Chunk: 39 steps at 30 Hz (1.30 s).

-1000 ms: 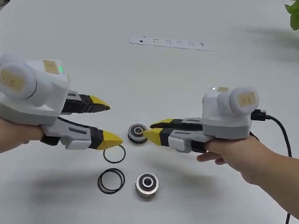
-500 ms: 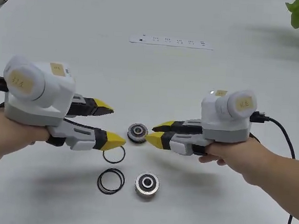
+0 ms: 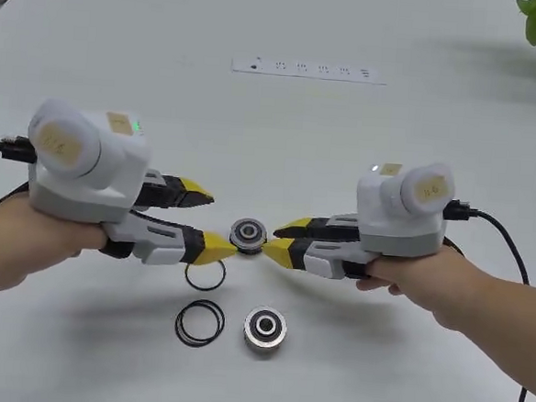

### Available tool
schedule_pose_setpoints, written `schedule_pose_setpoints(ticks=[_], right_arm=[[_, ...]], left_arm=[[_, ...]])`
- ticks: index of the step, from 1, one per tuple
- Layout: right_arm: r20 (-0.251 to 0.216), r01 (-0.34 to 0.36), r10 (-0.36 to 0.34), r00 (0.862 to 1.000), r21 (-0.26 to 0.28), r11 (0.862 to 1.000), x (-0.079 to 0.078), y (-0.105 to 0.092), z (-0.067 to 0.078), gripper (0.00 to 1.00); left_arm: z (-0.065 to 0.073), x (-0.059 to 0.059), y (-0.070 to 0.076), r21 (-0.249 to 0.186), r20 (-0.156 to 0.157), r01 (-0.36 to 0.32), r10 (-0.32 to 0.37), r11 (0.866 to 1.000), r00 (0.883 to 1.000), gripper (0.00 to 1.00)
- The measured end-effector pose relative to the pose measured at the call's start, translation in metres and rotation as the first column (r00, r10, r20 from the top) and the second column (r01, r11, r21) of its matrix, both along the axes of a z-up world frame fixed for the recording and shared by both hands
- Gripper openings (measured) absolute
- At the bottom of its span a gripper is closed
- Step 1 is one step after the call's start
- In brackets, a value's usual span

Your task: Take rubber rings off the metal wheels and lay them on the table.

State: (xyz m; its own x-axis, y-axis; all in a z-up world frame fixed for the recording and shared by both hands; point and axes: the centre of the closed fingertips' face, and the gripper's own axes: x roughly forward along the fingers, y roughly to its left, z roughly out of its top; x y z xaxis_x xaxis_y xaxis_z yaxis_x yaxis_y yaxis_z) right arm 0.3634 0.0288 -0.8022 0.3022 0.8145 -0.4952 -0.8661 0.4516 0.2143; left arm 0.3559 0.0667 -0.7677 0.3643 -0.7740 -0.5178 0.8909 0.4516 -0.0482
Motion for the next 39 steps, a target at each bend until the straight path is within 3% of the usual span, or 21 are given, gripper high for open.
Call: schedule_pose_setpoints(ticks=[22, 39], right_arm=[[0.012, -0.021, 0.021, 1.000, -0.014, 1.000, -0.001, 0.003, -0.006, 0.14], [0.016, -0.021, 0.022, 1.000, -0.013, 1.000, -0.003, 0.004, -0.006, 0.14]], left_arm=[[-0.013, 0.002, -0.015, 0.004, -0.031, 0.014, -0.014, 1.000, 0.999, 0.35], [-0.018, 0.004, -0.024, 0.025, -0.025, 0.028, -0.027, 0.999, 0.999, 0.26]])
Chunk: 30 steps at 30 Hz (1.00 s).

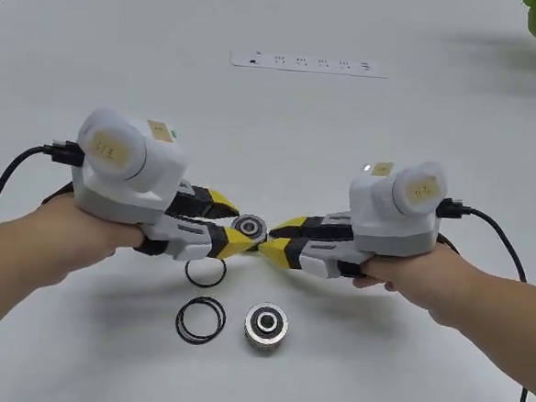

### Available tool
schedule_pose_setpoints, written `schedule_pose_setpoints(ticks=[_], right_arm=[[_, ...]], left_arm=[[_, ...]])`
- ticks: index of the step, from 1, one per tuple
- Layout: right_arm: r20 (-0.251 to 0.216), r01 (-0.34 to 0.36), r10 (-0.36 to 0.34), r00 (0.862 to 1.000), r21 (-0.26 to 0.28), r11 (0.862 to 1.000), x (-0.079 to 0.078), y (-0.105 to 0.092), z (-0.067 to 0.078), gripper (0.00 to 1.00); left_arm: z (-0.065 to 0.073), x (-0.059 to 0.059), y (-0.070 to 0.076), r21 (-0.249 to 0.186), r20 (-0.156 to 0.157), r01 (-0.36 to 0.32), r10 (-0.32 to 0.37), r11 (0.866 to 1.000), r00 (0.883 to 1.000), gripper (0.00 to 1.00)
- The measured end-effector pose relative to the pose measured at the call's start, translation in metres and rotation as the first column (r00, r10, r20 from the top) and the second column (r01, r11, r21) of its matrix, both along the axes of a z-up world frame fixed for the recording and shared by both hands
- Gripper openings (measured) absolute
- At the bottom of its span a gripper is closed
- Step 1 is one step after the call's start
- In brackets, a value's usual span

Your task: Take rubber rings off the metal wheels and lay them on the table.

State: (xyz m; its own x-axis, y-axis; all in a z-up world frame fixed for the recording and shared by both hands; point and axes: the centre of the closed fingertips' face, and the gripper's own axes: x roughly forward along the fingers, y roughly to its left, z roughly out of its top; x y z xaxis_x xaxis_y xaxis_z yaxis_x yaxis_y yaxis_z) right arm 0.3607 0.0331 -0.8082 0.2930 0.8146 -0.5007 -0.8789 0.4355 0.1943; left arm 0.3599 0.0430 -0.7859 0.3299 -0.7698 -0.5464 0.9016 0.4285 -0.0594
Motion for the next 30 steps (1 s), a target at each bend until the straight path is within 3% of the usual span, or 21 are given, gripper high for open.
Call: schedule_pose_setpoints(ticks=[10, 20, 30], right_arm=[[0.000, -0.001, 0.001, 1.000, 0.000, 1.000, -0.0003, -0.0001, -0.0002, 0.13], [0.003, -0.001, 0.001, 1.000, 0.000, 1.000, 0.0004, 0.0015, -0.0002, 0.13], [0.013, -0.012, 0.013, 1.000, -0.010, 1.000, 0.0013, 0.0019, -0.0015, 0.11]], left_arm=[[-0.0035, 0.0023, -0.0038, 0.025, 0.017, 0.011, -0.011, 1.000, 1.000, 0.21], [-0.0057, 0.0035, -0.0032, 0.060, 0.061, 0.031, -0.035, 0.998, 0.998, 0.17], [-0.0062, 0.0045, -0.0038, 0.065, 0.073, 0.023, -0.028, 0.998, 0.997, 0.14]])
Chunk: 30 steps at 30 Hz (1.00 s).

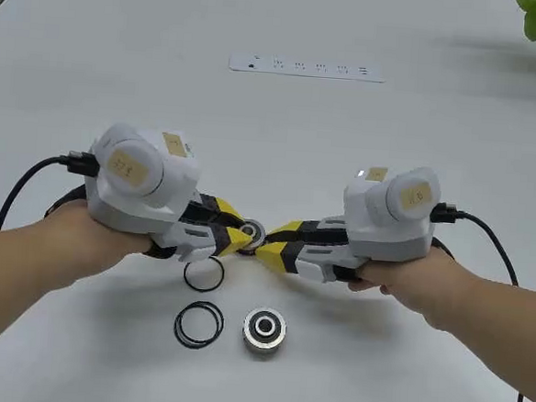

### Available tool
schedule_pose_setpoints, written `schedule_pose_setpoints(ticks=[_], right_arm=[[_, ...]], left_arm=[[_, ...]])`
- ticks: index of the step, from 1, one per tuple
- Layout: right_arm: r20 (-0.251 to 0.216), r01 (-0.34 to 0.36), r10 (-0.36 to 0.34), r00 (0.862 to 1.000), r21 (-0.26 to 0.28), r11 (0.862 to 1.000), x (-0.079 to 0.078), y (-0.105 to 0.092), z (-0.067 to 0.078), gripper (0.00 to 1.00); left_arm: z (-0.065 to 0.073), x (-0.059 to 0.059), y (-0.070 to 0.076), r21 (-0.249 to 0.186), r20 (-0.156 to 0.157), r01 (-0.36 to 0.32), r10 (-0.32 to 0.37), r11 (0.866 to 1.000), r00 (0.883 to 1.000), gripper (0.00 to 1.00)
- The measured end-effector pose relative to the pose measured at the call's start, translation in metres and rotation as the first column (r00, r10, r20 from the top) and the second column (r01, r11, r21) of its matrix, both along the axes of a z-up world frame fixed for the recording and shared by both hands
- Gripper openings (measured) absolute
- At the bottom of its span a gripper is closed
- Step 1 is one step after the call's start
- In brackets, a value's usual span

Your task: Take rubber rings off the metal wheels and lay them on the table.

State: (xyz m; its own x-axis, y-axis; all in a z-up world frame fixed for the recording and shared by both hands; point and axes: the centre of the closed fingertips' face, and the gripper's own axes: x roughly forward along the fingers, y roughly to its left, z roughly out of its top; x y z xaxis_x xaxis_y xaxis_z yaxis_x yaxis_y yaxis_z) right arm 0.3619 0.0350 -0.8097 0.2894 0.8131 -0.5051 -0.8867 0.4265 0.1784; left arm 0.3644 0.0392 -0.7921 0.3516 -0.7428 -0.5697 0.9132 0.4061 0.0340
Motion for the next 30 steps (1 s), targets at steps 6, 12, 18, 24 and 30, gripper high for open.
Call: schedule_pose_setpoints(ticks=[6, 12, 18, 24, 30], right_arm=[[0.013, -0.012, 0.012, 1.000, -0.007, 1.000, 0.0004, -0.0005, -0.0006, 0.10], [-0.006, -0.003, 0.003, 1.000, 0.001, 1.000, 0.0011, -0.0017, -0.0008, 0.07], [-0.035, 0.024, -0.024, 0.999, 0.021, 0.999, 0.0043, -0.0036, -0.0002, 0.00], [-0.056, 0.044, -0.043, 0.998, 0.025, 0.999, 0.0042, -0.0024, -0.0008, 0.00], [-0.158, 0.138, -0.125, 0.980, 0.078, 0.987, 0.0043, -0.0041, 0.0004, 0.00]], left_arm=[[0.0002, 0.0005, -0.0009, -0.014, -0.004, -0.009, 0.009, 1.000, 1.000, 0.13], [0.0003, 0.0015, -0.0015, -0.022, -0.006, -0.017, 0.017, 1.000, 1.000, 0.13], [0.0002, 0.0015, -0.0013, -0.023, -0.002, -0.019, 0.019, 1.000, 1.000, 0.13], [0.0001, 0.0015, -0.0006, -0.011, 0.009, -0.017, 0.018, 1.000, 1.000, 0.13], [0.0000, 0.0016, -0.0005, 0.006, 0.022, -0.028, 0.028, 1.000, 0.999, 0.12]])
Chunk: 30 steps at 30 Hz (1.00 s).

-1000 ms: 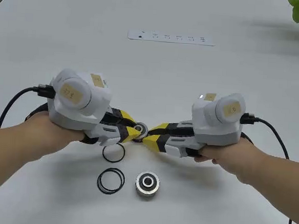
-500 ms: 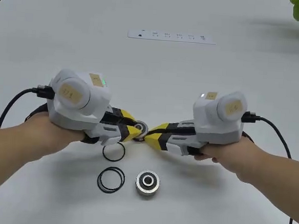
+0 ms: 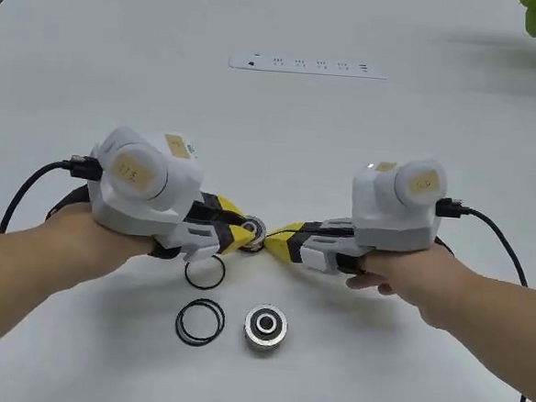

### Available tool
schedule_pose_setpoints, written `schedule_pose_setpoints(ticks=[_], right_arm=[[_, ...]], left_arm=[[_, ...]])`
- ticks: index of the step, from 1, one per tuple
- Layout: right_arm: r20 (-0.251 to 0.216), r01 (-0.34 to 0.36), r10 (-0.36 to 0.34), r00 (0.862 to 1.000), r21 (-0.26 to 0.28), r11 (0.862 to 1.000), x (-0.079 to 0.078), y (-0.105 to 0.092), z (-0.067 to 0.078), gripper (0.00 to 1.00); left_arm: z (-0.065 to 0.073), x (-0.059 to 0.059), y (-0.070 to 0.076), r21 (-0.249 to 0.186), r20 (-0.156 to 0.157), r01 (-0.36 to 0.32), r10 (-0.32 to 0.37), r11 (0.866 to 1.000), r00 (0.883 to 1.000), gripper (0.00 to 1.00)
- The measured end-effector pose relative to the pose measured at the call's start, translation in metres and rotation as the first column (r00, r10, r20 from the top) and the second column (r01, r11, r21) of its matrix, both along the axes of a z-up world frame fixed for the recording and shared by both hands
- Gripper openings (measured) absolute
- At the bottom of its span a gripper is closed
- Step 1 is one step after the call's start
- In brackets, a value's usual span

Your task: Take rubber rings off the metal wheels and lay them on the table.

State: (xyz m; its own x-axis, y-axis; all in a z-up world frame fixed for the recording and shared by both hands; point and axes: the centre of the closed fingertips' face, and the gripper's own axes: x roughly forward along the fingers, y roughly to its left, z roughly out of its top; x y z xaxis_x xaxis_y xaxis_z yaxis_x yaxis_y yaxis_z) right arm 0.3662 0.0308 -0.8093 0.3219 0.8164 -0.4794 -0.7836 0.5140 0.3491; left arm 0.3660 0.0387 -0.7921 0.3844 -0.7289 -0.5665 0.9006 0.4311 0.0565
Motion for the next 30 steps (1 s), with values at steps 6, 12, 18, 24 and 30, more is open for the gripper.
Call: schedule_pose_setpoints(ticks=[6, 12, 18, 24, 30], right_arm=[[-0.027, 0.034, -0.033, 0.999, 0.037, 0.999, -0.002, -0.002, 0.006, 0.00], [-0.070, 0.083, -0.076, 0.995, 0.096, 0.992, 0.003, -0.004, 0.013, 0.00], [-0.086, 0.103, -0.093, 0.992, 0.120, 0.987, 0.005, -0.004, 0.015, 0.00], [-0.083, 0.099, -0.089, 0.993, 0.118, 0.988, 0.005, -0.002, 0.016, 0.00], [-0.068, 0.084, -0.076, 0.995, 0.114, 0.990, 0.002, 0.004, 0.020, 0.00]], left_arm=[[0.000, 0.001, 0.001, 0.007, 0.004, -0.008, 0.008, 1.000, 1.000, 0.12], [0.000, 0.000, 0.001, 0.015, 0.002, -0.008, 0.008, 1.000, 1.000, 0.12], [0.001, -0.001, 0.000, 0.030, 0.001, -0.018, 0.018, 0.999, 1.000, 0.12], [0.000, 0.000, 0.000, 0.037, 0.005, -0.027, 0.027, 0.999, 1.000, 0.12], [0.000, 0.001, 0.001, 0.040, 0.008, -0.033, 0.033, 0.999, 0.999, 0.12]])
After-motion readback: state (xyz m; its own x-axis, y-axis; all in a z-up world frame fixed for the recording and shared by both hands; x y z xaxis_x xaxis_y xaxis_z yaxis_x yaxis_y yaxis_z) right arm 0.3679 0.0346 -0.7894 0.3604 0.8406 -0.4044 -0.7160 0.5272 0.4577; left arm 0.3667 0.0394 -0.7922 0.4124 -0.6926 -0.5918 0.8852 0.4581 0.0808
